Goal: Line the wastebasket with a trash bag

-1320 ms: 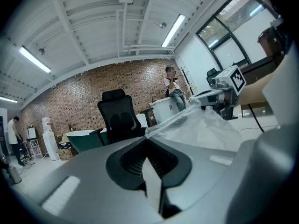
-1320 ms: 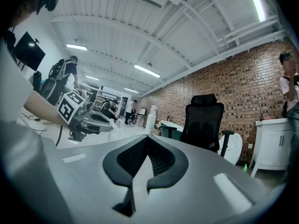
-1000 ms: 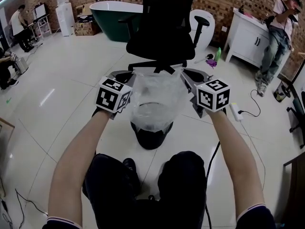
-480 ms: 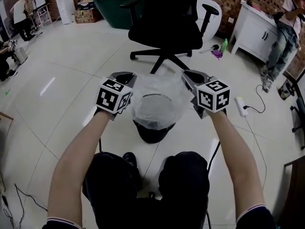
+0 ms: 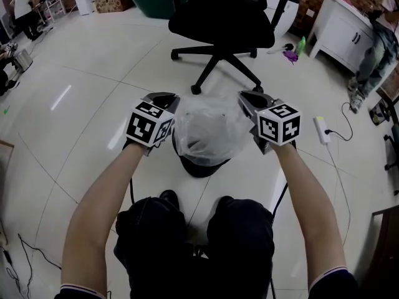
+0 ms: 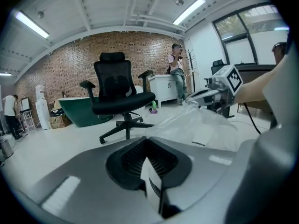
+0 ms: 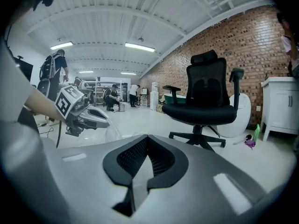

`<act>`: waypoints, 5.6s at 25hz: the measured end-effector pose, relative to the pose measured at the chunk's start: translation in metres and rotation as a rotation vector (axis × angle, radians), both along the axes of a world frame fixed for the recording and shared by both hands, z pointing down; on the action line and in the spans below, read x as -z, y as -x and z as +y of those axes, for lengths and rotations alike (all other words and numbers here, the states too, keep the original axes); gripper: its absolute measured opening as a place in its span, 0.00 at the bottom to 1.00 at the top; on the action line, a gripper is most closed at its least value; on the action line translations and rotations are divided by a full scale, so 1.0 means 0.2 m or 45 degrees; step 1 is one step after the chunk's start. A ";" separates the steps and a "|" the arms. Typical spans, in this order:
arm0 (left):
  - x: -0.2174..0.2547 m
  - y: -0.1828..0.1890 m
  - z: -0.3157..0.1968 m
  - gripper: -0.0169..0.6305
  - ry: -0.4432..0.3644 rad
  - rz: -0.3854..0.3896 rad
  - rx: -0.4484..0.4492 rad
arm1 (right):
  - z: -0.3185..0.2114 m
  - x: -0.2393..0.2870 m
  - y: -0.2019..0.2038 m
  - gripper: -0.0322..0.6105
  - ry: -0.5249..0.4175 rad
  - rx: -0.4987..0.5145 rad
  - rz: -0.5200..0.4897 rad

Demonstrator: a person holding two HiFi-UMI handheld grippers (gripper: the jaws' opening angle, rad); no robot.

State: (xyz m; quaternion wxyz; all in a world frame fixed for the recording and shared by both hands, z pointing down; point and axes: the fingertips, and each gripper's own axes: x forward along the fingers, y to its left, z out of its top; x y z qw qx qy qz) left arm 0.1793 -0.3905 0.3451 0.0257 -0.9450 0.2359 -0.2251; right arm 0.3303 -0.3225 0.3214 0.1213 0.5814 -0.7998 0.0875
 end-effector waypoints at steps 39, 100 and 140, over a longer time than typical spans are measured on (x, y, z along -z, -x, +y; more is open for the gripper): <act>-1.09 0.10 -0.31 0.05 0.425 -0.364 0.008 | -0.29 -1.03 -0.14 0.05 0.435 0.227 -0.054; -0.36 -0.47 0.31 0.28 0.114 -0.284 -0.502 | -0.03 -0.42 -0.06 0.28 0.298 0.009 -0.154; -0.62 0.21 0.85 0.05 0.286 -0.353 -0.477 | 0.70 -0.78 0.04 0.05 0.451 -0.113 -0.350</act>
